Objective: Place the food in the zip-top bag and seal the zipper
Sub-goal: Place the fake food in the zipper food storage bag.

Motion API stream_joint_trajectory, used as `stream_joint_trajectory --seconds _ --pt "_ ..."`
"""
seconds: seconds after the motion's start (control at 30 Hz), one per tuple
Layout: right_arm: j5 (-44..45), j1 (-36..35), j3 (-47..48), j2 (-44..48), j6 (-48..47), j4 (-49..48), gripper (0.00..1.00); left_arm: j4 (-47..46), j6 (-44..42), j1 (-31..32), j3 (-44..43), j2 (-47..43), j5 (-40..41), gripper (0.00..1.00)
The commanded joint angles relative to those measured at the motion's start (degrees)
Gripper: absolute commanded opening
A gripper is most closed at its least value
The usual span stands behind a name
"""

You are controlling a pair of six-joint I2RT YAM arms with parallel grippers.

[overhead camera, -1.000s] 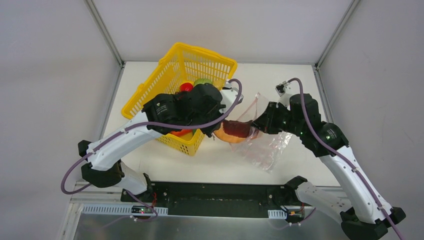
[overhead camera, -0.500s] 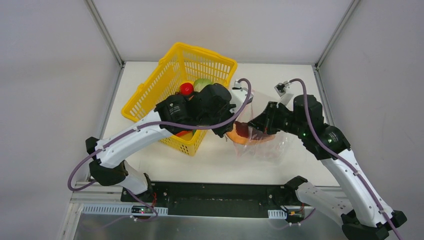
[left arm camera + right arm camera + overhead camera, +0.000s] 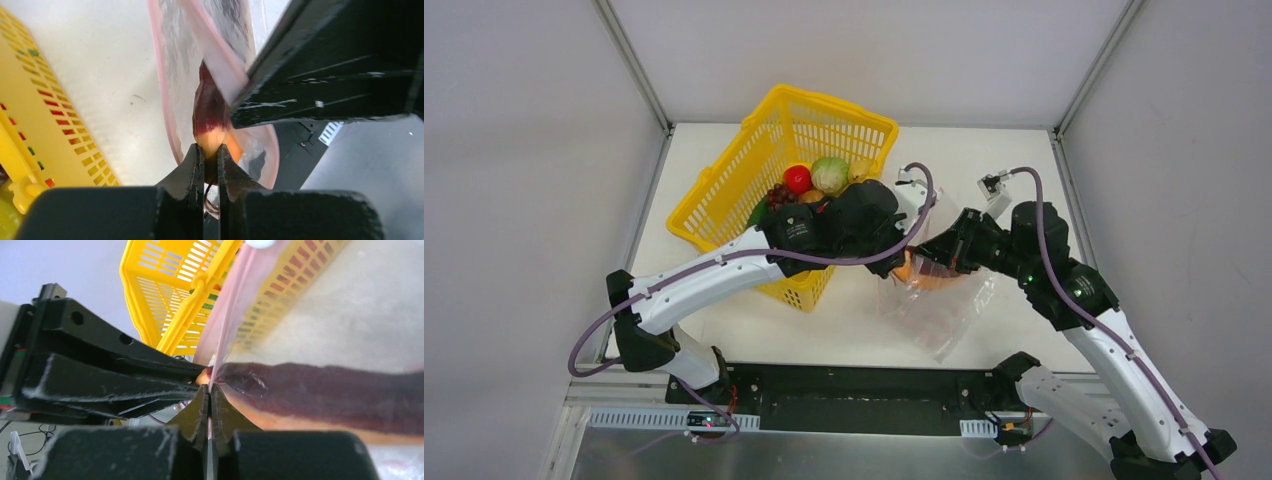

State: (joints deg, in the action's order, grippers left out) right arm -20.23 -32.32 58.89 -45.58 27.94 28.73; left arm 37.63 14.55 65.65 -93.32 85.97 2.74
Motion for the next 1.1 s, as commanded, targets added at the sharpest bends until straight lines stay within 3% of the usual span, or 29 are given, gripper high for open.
stream_joint_trajectory --seconds 0.0,0.07,0.2,0.43,0.63,0.83,1.07 --pt "-1.9 0.2 0.1 1.1 0.8 -5.1 0.00 4.8 -4.9 0.4 -7.9 1.0 -6.1 0.00" --pt "-2.0 0.3 0.1 1.1 -0.1 -5.2 0.00 4.1 -3.7 0.4 -7.9 0.9 -3.2 0.00" --pt "-4.3 0.3 0.1 1.3 -1.7 -5.0 0.00 0.6 -4.8 0.3 -4.8 0.0 -4.9 0.00" --pt "2.1 0.3 1.5 1.3 -9.3 -0.6 0.02 10.8 -9.7 0.3 -11.1 3.9 -12.5 0.00" --pt "0.3 0.3 1.1 -0.3 -13.2 -1.2 0.02 19.3 -12.4 0.2 -17.1 6.9 -16.0 0.00" --pt "0.0 0.3 0.4 0.4 -16.7 -4.2 0.02 18.8 -9.9 -1.0 -18.3 6.8 -14.4 0.00" --pt "3.6 0.3 3.1 -2.7 -19.9 -6.2 0.02 8.0 -2.1 -3.6 -13.1 2.7 -3.1 0.00"
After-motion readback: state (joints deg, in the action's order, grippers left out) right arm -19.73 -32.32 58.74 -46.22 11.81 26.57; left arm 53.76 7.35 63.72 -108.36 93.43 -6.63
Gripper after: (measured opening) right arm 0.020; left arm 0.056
